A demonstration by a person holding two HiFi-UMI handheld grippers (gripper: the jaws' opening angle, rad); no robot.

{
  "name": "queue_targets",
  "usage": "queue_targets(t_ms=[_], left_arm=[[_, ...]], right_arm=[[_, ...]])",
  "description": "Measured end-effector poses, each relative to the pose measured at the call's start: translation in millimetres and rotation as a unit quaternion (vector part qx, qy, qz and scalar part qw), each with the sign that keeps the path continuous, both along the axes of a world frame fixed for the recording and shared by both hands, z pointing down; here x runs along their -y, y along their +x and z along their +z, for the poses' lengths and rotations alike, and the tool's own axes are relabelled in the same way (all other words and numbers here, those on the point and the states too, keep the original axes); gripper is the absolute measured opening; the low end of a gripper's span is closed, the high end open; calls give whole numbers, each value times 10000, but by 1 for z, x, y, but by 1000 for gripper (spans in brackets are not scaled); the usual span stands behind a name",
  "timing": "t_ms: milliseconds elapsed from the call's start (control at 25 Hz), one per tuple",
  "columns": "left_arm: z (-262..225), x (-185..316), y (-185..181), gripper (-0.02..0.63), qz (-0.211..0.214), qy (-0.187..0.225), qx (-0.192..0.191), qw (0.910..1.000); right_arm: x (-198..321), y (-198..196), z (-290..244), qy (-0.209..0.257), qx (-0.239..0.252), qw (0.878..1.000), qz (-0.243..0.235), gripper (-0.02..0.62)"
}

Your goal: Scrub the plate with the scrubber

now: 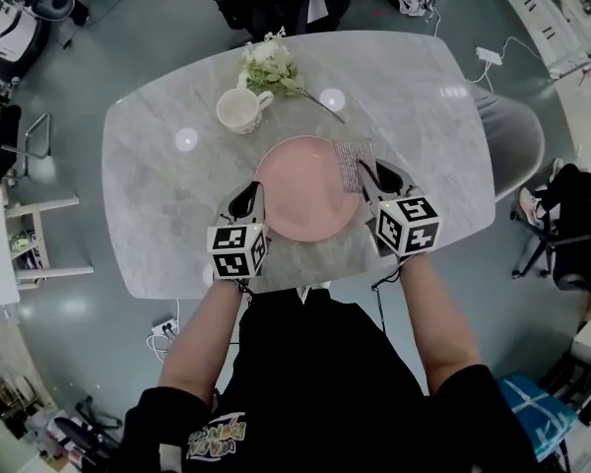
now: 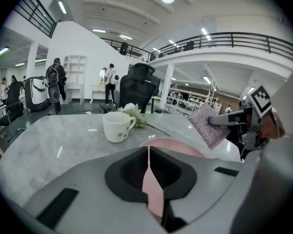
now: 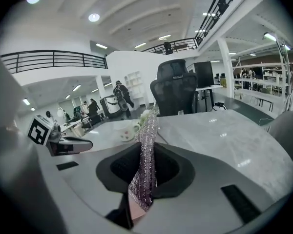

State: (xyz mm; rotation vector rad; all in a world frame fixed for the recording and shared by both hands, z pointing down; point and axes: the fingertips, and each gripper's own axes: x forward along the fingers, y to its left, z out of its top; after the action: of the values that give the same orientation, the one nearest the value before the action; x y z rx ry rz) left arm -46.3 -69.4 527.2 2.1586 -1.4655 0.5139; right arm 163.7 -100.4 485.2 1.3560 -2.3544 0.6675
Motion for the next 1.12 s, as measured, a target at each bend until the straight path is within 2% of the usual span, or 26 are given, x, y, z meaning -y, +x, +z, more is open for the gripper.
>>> queue_targets(t_ms=[240, 480, 800, 1120], left_arm=[[-68, -36, 25, 18, 199, 625, -273, 9975], [-120, -74, 43, 18, 512, 991, -399, 9930], [-140, -103, 42, 18, 1036, 1123, -506, 9870], [-149, -129, 10, 18, 1531, 1186, -759, 9781]], right_arm=[[-44, 2, -41, 416, 26, 9987, -293, 75], [-83, 0, -68, 592, 121, 9972, -450, 74], [-121, -25, -83, 680, 283, 9965, -394, 74], [-162, -72, -86, 738, 286, 9969, -33, 74]])
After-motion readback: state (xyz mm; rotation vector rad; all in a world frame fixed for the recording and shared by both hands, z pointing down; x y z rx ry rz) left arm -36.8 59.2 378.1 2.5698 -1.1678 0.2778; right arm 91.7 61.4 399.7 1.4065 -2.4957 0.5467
